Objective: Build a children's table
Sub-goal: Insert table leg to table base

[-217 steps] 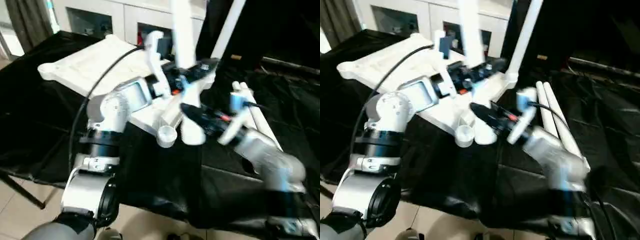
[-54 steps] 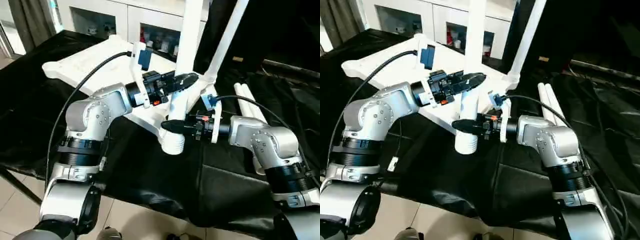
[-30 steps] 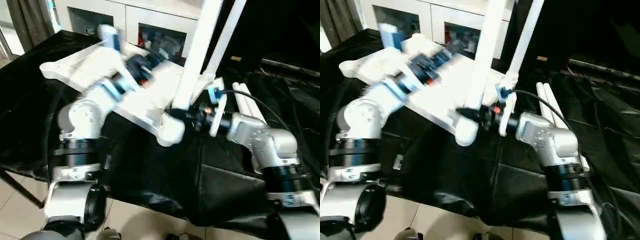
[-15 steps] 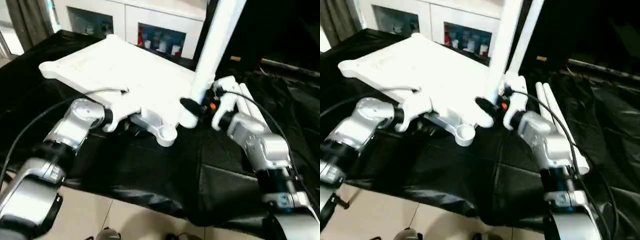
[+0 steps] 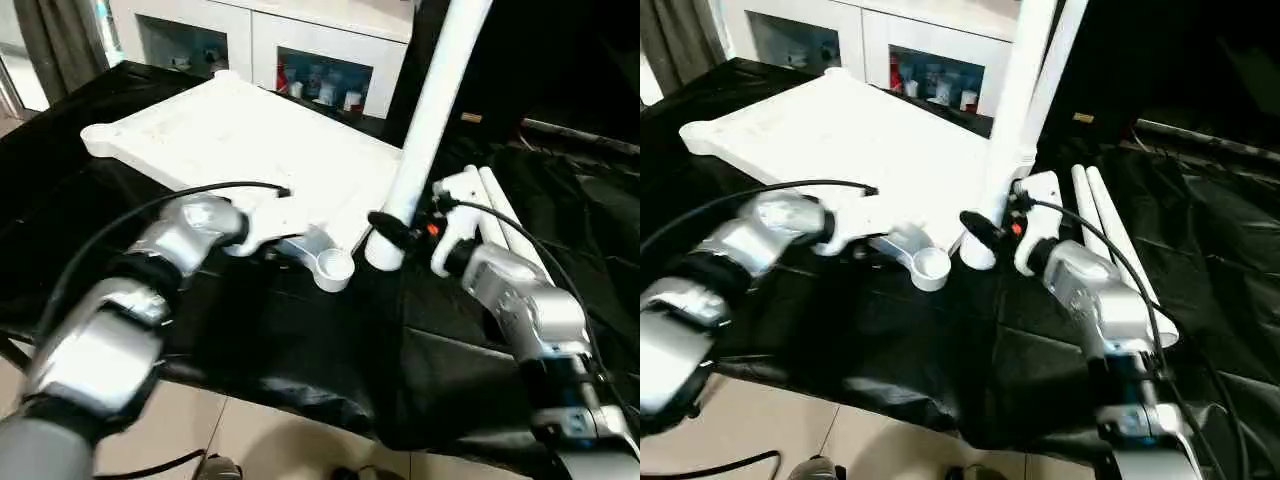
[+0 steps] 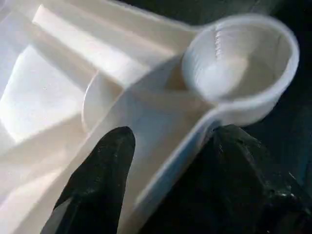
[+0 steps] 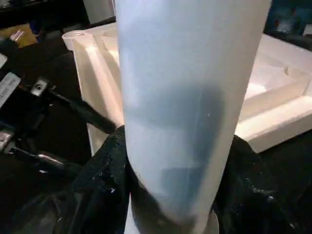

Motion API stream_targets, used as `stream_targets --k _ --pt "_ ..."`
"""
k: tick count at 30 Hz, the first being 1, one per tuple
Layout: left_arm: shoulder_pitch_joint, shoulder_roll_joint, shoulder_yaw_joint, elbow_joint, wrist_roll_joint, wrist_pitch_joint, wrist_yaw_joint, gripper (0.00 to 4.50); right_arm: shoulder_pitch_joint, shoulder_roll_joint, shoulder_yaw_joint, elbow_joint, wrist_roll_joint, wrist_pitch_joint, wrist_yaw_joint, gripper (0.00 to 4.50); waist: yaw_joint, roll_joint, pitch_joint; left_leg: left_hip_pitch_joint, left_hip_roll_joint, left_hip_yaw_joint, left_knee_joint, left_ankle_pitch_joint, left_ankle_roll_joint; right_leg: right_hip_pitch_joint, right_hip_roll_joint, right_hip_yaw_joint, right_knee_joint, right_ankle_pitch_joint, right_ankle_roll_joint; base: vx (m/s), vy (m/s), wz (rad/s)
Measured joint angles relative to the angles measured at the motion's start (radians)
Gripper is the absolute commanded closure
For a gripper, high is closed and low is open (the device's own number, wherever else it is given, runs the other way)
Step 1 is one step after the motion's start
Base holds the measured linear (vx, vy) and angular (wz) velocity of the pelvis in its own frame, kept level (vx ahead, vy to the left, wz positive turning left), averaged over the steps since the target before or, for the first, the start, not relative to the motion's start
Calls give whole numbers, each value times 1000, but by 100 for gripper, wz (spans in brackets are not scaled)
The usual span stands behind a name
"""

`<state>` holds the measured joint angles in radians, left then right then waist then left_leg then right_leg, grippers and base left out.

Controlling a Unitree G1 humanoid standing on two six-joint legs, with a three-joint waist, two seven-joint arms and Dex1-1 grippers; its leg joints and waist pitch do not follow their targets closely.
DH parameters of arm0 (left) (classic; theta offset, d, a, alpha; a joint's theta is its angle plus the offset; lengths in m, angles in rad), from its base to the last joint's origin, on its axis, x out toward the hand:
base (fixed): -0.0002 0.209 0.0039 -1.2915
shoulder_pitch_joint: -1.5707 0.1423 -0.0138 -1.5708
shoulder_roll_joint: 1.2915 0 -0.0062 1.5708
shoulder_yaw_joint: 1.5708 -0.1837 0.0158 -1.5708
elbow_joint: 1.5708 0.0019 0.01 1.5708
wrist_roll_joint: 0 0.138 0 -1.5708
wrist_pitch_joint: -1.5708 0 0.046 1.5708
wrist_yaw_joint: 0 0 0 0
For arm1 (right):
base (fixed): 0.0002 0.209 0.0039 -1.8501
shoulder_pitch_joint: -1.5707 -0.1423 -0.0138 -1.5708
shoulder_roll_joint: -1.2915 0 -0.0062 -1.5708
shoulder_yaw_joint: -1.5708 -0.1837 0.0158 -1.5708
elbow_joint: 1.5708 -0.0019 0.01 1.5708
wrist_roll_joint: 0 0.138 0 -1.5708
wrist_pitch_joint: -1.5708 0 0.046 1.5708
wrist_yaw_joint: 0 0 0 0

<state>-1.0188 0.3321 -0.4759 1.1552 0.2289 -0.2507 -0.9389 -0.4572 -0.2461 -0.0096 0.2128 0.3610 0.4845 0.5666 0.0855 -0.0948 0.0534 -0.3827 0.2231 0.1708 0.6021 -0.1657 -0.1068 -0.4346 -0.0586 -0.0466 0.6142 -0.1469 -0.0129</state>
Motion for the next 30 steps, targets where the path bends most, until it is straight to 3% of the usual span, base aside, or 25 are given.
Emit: stream_targets --k 3,5,9,20,25,30 --pt "-14 -19 -2 60 23 -12 19 152 19 -1 0 -34 -1 14 -4 262 -2 7 0 1 0 0 0 0 0 1 0 0 0 0 0 0 0 0" --pt "-19 -24 -12 95 46 -14 15 187 37 -2 0 -56 -1 18 -6 262 -2 11 1 1 0 0 0 0 0 1 0 0 0 0 -1 0 0 0" --pt "-49 -23 -21 109 62 0 -29 207 46 -8 0 -77 -1 28 -14 262 -5 18 1 2 0 0 0 0 0 1 0 0 -1 1 -2 0 0 0" --pt "-118 -16 -61 103 119 11 -301 296 25 -24 8 -41 -34 8 -13 262 -10 21 1 2 0 0 0 0 0 2 0 0 -1 1 -2 0 0 0" --pt "-101 -15 -90 27 117 23 -481 339 -9 -24 21 -5 -56 -23 -10 262 -4 21 0 3 0 0 -1 0 0 2 0 1 -1 1 -2 0 0 0" --pt "-56 -13 -88 -13 111 13 -503 369 -14 -22 38 23 -73 -45 1 262 -1 23 1 16 0 1 -2 0 0 15 0 1 -3 0 -1 0 0 0"
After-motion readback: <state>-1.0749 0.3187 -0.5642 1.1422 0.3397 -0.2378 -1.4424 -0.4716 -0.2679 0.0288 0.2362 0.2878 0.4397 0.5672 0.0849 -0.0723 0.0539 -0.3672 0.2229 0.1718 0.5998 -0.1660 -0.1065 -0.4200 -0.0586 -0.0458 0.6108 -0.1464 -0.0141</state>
